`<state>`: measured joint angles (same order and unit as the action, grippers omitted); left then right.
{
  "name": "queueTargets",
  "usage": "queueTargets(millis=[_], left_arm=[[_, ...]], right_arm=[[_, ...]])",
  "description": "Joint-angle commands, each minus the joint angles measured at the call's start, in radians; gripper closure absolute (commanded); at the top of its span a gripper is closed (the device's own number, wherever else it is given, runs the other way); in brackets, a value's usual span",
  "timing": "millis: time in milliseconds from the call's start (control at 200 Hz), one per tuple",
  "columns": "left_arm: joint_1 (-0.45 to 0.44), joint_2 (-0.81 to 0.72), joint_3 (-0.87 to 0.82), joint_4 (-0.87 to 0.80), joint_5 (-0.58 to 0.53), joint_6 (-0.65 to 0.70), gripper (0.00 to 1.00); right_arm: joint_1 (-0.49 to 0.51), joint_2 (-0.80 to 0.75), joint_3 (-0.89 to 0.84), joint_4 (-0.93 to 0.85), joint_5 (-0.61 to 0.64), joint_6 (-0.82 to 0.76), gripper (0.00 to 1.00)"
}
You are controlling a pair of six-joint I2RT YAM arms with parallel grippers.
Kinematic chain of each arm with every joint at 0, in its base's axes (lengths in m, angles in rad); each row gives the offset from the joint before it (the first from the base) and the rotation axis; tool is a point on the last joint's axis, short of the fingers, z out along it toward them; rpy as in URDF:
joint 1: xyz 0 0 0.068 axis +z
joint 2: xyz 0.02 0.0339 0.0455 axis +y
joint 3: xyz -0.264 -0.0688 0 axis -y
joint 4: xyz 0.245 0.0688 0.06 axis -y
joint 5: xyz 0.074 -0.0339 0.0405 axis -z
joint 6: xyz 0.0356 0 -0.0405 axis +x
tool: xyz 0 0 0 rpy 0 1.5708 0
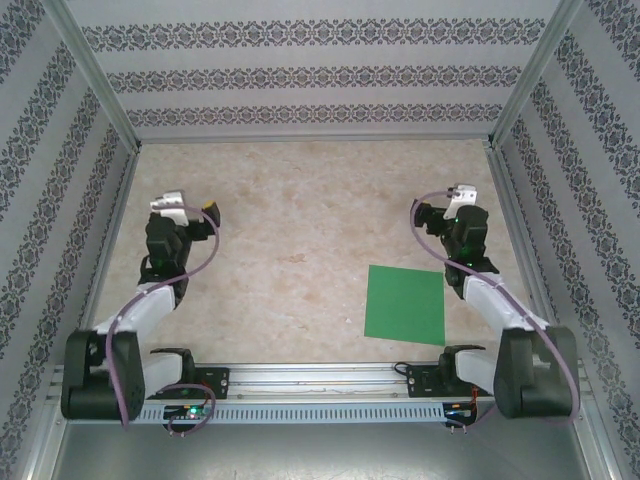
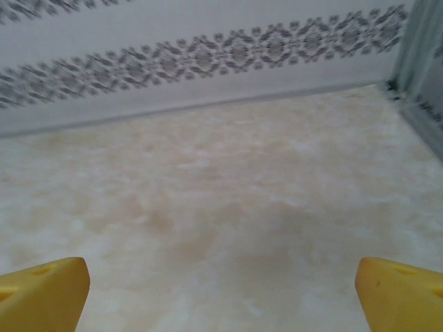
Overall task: Fold a paper plane with a square sheet of paper (fold left side to right side)
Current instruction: Move the square sheet of paper to the center of the table.
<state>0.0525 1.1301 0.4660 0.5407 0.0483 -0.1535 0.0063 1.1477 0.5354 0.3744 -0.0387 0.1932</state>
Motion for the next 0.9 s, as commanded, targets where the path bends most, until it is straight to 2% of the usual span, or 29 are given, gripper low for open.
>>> queueTargets(millis=[0,100,170,290,450,585,894], left_arm=[[-0.005,-0.075,0.105,-0.408,0.033,-0.229,0.01],[-0.005,-0.120,0.138,-0.544,0.188,-0.374,0.01],[-0.008,-0.152,0.136,-0.609,0.293,-0.442,0.00],[-0.040,-0.213,0.107,-0.682,0.381,-0.498,0.00],[-0.153,-0.235,0.084,-0.750,0.372,-0.519,0.00],[-0.232,-0.232,0.066,-0.736,0.324,-0.532,0.00],[-0.263,-0.204,0.089,-0.768,0.240,-0.515,0.00]], right_arm=[[-0.005,-0.054,0.072,-0.396,-0.199,0.192,0.02],[0.003,-0.072,0.098,-0.569,-0.356,0.278,0.05],[0.024,-0.068,0.097,-0.670,-0.417,0.320,0.10],[0.109,-0.048,0.065,-0.780,-0.481,0.333,0.14],[0.270,-0.004,0.014,-0.793,-0.420,0.373,0.20],[0.338,0.044,0.004,-0.772,-0.370,0.402,0.20],[0.436,0.196,0.023,-0.669,-0.341,0.435,0.21]])
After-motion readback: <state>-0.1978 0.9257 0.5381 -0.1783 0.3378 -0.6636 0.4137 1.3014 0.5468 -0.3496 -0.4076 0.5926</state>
